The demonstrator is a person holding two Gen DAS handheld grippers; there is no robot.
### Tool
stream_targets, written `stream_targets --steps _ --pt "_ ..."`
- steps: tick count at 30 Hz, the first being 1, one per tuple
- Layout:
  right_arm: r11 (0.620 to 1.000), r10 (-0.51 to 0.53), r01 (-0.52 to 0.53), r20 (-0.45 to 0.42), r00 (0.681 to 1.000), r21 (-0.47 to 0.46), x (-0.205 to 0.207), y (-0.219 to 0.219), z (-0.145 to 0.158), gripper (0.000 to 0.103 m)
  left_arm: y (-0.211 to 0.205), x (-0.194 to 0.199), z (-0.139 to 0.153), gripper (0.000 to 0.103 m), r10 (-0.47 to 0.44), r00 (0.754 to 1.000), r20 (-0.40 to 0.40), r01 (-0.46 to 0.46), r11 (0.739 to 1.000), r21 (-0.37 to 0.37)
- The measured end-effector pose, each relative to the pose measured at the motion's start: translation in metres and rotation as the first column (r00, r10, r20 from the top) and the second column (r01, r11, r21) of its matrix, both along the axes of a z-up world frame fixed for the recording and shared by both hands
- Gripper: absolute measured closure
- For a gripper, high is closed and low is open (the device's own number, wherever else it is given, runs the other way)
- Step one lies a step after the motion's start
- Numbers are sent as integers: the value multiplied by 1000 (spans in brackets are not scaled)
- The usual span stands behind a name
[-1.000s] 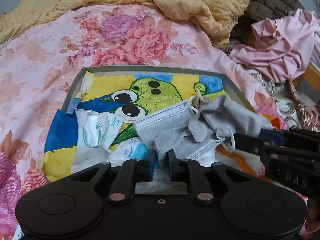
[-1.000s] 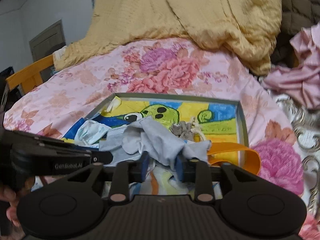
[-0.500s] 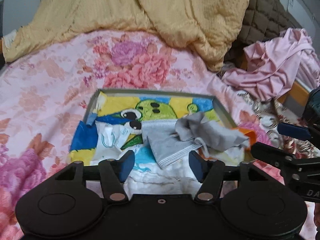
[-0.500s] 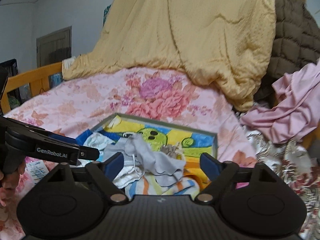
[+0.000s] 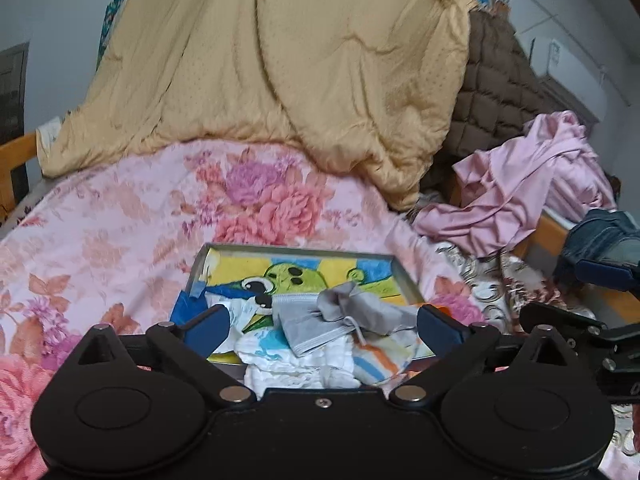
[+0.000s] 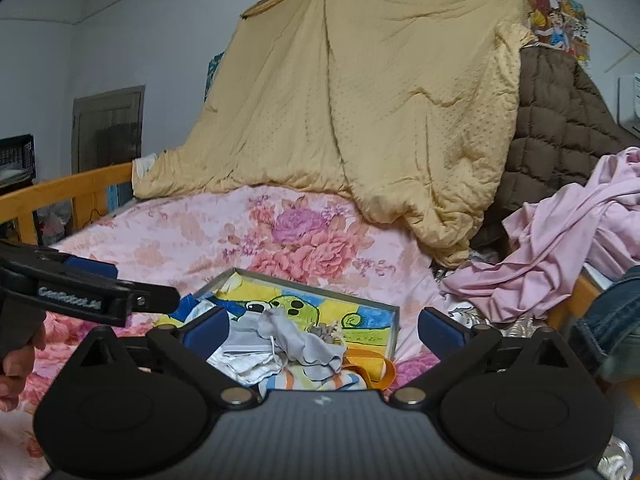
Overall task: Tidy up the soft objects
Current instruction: 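Move both tools back from the tray over the remaining items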
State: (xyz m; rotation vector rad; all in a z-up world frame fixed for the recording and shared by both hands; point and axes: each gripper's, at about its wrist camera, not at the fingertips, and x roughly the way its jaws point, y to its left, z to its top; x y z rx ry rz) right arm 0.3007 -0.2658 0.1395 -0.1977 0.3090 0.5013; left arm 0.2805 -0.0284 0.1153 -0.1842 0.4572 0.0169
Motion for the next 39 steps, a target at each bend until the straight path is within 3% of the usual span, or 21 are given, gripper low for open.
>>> stream_targets --steps 15,24,33,39 --pt "998 -5 2 51 999 60 -72 -10 6 0 -16 -82 13 1 -29 994 107 22 997 67" --pt "993 -81 74 86 993 90 -104 -17 -33 0 -13 -121 -5 1 -77 991 106 74 997 37" --pt "989 -81 73 51 995 132 -116 -20 -75 0 -13 -143 -33 1 -33 996 89 23 993 115" --pt "996 -13 14 -17 1000 89 -116 -14 -99 0 -10 -150 -52 1 0 994 109 -19 986 168"
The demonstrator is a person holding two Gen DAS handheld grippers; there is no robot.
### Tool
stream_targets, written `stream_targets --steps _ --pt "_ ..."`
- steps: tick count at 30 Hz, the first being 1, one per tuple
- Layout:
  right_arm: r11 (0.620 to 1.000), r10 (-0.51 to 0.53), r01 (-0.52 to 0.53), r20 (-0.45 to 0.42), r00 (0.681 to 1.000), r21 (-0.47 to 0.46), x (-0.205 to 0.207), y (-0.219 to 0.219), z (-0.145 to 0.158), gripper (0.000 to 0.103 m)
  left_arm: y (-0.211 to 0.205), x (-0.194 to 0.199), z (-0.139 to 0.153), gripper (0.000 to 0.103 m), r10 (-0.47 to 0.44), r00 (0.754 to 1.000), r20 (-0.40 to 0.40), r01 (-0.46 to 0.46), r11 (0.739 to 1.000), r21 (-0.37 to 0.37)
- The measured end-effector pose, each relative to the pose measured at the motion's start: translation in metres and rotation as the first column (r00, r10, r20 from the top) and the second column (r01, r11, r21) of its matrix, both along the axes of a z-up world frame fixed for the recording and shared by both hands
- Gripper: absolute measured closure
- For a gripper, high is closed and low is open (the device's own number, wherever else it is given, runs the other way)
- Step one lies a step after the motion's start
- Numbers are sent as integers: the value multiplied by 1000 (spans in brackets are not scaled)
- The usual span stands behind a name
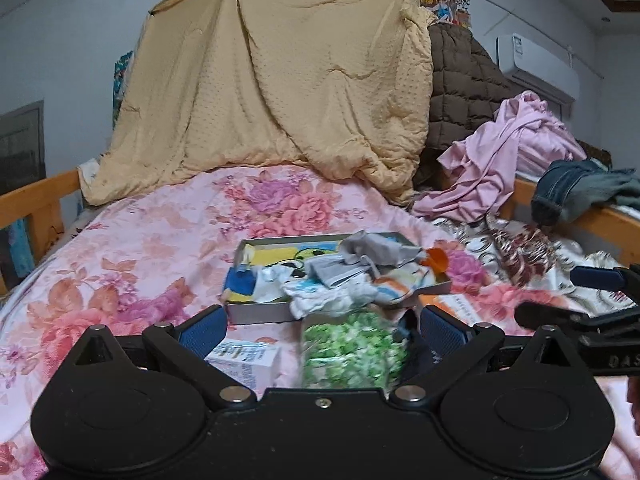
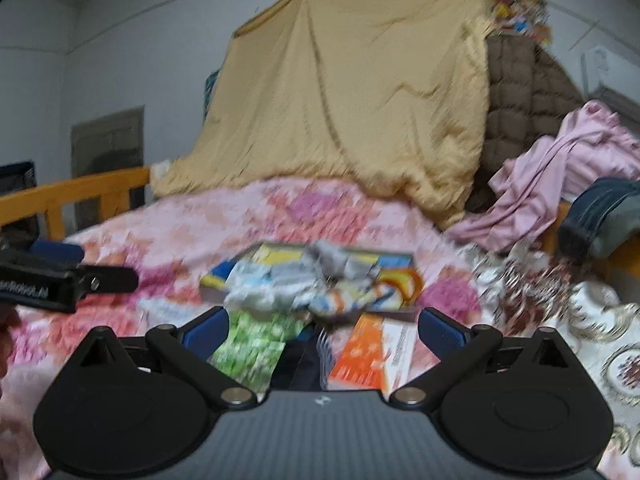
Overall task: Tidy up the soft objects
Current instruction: 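Move both tools back from the tray over the remaining items, then grasp the black striped sock with the left gripper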
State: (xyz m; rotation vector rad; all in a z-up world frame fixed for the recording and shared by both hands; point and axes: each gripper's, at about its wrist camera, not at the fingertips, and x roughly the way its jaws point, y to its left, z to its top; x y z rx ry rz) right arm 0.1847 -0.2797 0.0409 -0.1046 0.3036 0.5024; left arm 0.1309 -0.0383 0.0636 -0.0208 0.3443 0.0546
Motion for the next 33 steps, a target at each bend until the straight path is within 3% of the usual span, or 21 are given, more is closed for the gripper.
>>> stream_targets --steps 8,13,23,33 --pt "999 34 -33 -104 994 16 15 2 -11 0 13 13 -25 1 34 997 -69 -34 999 -10" --pt "998 33 -42 -165 986 -46 22 9 -22 0 21 21 -41 1 54 993 -105 -57 998 -22" --pt "978 55 -100 -237 970 -182 23 28 -43 0 18 31 -62 1 10 987 -163 -14 1000 -21" --pt "973 44 -113 -322 946 -199 31 32 -54 0 13 35 -72 1 3 980 -199 2 1000 26"
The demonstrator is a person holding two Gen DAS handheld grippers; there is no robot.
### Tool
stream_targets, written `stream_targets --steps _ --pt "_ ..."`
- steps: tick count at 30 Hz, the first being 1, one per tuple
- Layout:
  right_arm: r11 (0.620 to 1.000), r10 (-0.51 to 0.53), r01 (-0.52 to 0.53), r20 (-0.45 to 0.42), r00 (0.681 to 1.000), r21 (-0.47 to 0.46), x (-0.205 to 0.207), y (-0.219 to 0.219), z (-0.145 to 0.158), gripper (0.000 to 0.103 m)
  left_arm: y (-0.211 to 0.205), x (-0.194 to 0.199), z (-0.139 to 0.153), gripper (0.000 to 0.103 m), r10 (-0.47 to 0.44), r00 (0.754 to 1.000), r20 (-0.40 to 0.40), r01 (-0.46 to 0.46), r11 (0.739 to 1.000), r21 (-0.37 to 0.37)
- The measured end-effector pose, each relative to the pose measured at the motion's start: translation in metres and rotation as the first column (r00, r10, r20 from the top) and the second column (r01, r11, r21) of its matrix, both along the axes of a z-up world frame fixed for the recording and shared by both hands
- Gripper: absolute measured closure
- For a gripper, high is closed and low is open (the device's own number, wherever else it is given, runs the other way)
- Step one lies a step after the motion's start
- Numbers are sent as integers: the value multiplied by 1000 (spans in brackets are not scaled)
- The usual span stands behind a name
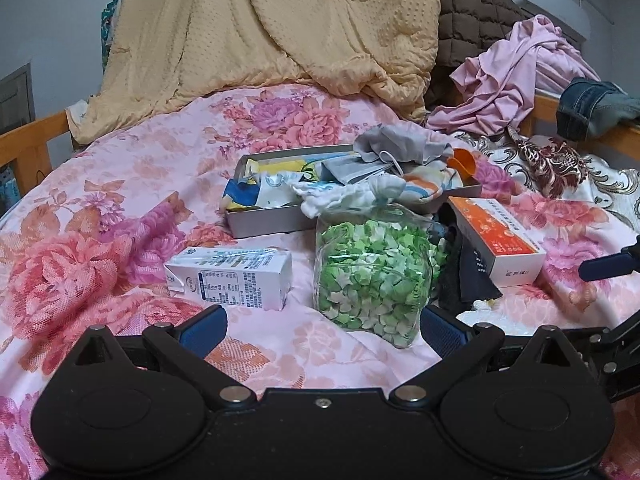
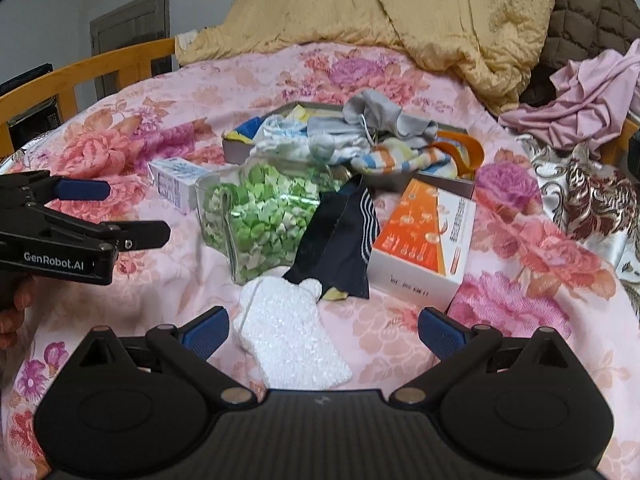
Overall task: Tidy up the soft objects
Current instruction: 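Grasp the black striped sock with the left gripper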
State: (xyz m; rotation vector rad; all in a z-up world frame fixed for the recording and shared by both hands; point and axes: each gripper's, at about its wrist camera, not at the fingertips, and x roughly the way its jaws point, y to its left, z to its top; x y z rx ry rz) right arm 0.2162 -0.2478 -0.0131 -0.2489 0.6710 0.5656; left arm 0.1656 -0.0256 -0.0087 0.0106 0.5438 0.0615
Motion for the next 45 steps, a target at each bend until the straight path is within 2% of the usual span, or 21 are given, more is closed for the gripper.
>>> stream_targets --steps 7,12,21,27,31,39,42,45 --pt "1000 10 -11 -44 999 -24 3 1 -8 0 -9 9 6 1 -17 1000 12 17 1000 18" --pt "999 30 -32 -62 998 -30 2 3 -11 0 -19 21 11 1 -25 1000 16 24 998 57" --pt "996 72 -77 -106 992 -47 4 9 -24 0 -35 51 19 1 -89 996 6 88 991 103" --pt "996 91 -89 -172 981 20 16 9 -34 1 -50 73 17 1 -169 985 -21 170 980 102" --pt "995 94 -90 -170 981 35 19 7 -37 3 -64 92 16 1 -239 970 -46 243 963 116" --pt "990 93 -68 -214 972 120 26 -2 -40 11 -91 122 11 2 -323 943 -76 332 921 203" --pt "988 90 -59 -218 972 146 29 -7 -40 18 -97 131 9 7 -355 929 -105 370 902 221" --pt "985 100 -64 -223 970 161 30 -9 -40 24 -101 142 7 18 -373 914 -158 402 887 226"
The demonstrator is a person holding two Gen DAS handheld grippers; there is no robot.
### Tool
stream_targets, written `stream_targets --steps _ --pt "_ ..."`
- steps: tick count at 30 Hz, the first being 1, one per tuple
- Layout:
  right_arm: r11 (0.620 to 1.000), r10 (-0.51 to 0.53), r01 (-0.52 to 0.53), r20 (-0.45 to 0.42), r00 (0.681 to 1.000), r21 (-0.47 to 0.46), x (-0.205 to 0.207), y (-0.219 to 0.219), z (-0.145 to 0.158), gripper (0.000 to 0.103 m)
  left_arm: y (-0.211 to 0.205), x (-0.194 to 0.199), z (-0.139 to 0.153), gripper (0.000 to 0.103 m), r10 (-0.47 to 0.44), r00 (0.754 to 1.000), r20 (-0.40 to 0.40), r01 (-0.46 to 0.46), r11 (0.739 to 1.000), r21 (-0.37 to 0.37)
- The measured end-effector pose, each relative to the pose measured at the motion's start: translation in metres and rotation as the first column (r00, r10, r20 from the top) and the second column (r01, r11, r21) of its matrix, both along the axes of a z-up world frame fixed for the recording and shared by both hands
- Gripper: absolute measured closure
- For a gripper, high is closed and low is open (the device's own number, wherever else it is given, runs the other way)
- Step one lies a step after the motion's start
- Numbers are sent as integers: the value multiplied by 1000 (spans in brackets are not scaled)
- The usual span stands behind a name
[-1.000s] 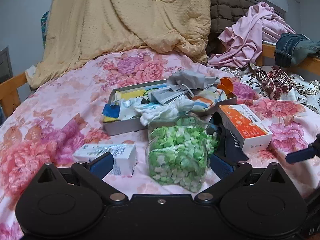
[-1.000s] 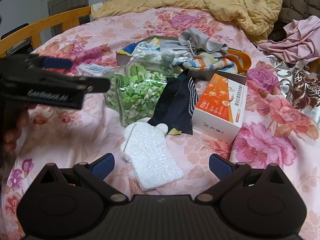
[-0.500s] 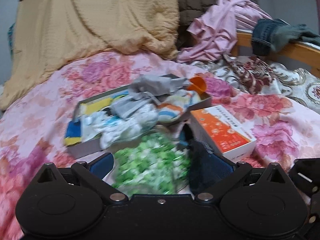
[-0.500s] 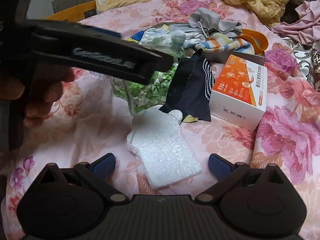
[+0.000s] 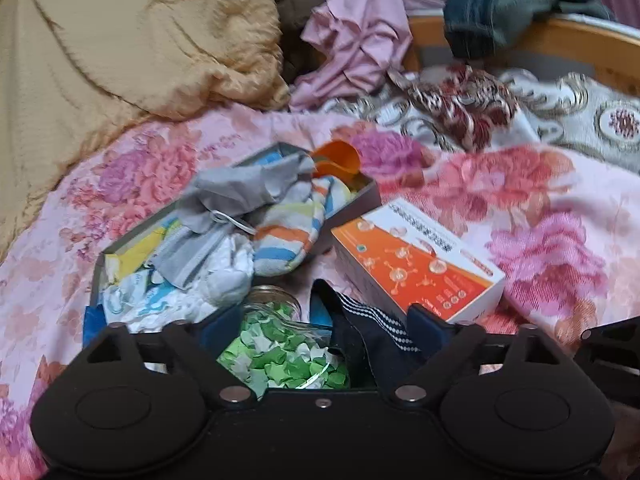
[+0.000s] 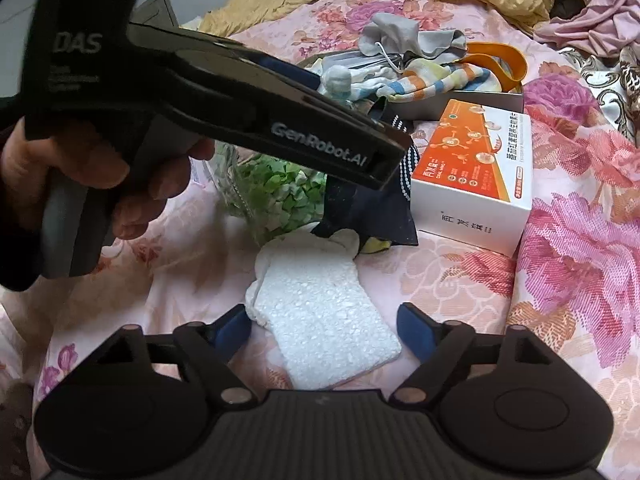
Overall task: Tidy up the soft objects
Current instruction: 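Grasp the black striped sock with the left gripper, then carry the black sock toward the tray with left while right grasps the white mitt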
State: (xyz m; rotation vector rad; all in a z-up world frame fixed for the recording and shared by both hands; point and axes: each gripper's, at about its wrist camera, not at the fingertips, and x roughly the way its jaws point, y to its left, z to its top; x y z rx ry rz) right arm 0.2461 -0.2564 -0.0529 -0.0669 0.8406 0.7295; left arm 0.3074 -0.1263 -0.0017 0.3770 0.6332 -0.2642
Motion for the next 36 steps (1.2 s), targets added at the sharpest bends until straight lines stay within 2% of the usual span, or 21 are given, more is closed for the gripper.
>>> stream_targets --steps 2,6,8,13,18,21,24,25,29,36 --pt "1000 6 -6 6 1000 -7 -1 2 -1 24 -1 6 -2 29 -19 999 -32 19 1000 -1" --pt "1000 10 -10 6 1000 -10 -1 3 0 24 -3 14 -2 42 -46 997 -61 47 999 9" --pt "1000 8 -8 1 1000 -6 1 3 1 24 -6 18 -2 56 -58 995 -81 59 998 10" --pt "1000 1 -1 -7 1000 5 3 2 3 25 -17 25 -4 61 -99 987 -128 109 991 75" --pt "1000 -12 13 -32 999 22 7 -1 5 25 -28 25 -3 69 -139 976 -167 169 969 183" --pt "1000 -12 13 -35 999 19 6 -2 6 25 -33 24 -1 72 -143 972 -184 183 958 220" --pt "1000 -10 11 -36 999 13 6 -2 7 26 -38 22 0 81 -155 969 -193 203 944 260" --pt "1000 -11 11 -37 999 13 6 -2 8 26 -40 21 0 88 -157 968 -194 206 941 270" --pt "1000 -18 19 -38 999 17 6 -4 9 26 -42 19 3 99 -154 965 -210 207 943 259" --pt "1000 -17 18 -28 999 21 6 -6 12 26 -36 11 10 101 -128 973 -194 169 963 210"
